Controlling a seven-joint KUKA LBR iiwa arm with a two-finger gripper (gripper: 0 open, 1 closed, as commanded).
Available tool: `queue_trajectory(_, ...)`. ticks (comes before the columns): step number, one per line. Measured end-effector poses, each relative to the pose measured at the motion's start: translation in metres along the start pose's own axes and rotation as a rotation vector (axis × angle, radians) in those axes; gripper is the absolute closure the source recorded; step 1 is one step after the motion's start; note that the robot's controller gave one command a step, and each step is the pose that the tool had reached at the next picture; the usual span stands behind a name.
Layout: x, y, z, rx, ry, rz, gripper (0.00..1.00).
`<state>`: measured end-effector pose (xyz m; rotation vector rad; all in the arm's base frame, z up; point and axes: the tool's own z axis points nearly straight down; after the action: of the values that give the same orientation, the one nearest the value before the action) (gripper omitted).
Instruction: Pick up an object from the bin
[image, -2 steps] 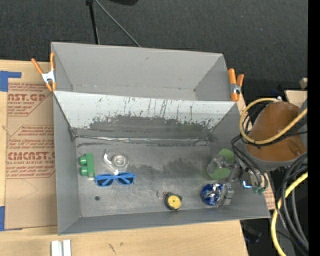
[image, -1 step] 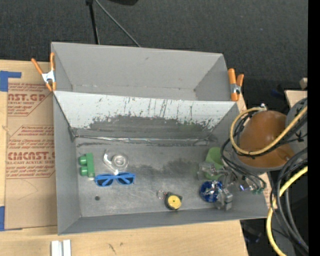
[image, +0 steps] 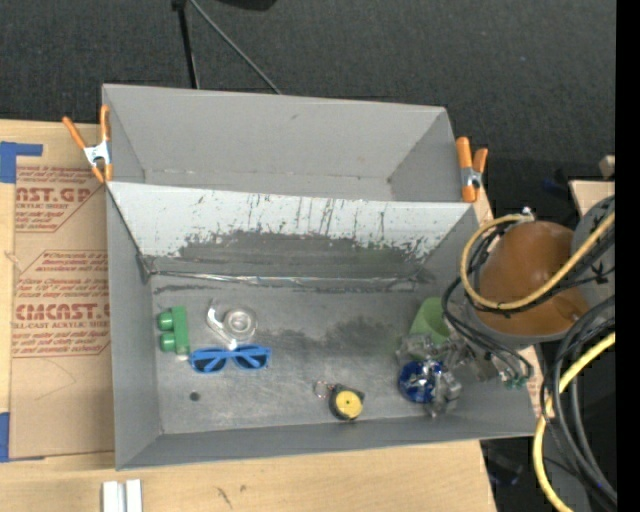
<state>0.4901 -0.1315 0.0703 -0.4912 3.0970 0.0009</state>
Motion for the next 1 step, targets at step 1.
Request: queue_trajectory(1, 0.0037, -0.0063, -0.1088, 0.004, -0.002, -0.004, 1.00)
